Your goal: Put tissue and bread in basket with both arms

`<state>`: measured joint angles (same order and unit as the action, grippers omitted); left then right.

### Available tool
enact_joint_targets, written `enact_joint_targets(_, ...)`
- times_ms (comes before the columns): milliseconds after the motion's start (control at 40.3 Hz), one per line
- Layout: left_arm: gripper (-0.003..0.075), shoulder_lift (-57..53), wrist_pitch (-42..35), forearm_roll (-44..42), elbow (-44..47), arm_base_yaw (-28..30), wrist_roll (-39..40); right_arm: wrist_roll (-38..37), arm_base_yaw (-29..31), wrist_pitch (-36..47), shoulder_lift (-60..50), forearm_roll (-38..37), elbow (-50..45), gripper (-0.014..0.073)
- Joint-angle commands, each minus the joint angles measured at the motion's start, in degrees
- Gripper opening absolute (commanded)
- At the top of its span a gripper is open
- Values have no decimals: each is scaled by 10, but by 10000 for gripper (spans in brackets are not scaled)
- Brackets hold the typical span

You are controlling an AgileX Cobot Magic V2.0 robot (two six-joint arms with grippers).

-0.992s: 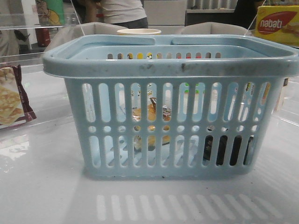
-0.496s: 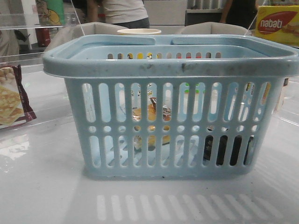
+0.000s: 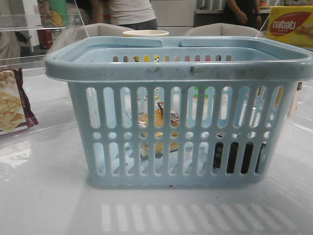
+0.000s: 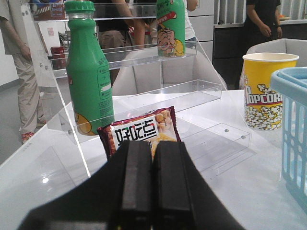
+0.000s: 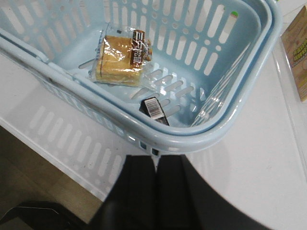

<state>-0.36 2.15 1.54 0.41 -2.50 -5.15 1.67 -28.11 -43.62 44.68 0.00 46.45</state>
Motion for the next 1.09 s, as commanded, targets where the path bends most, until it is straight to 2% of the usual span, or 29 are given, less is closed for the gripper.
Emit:
enact_joint_targets(0,91,-10,-54,1,0,-3,5,3,5,34,-8,-6,13,56)
enact_joint_targets(99,91,-10,-54,1,0,-3,5,3,48,40,-35,-9,10,56)
enact_joint_targets(198,91,-10,-54,1,0,-3,5,3,112,85,-79,-9,-19,56)
enact_joint_targets(397,91,-10,-54,1,0,-3,5,3,231,247,-190,-9,-161,56)
enact_joint_targets(546,91,-10,-54,1,0,-3,5,3,285,343,-285,-9,-277,56)
enact_joint_targets(794,91,-10,-54,1,0,-3,5,3,301,427,-403,-9,-434,56)
enact_joint_targets(943,91,-10,-54,1,0,-3,5,3,301,430,-461,-9,-480,56)
enact_joint_targets(1067,91,-10,-54,1,0,-3,5,3,301,418,-463,-9,-481,56)
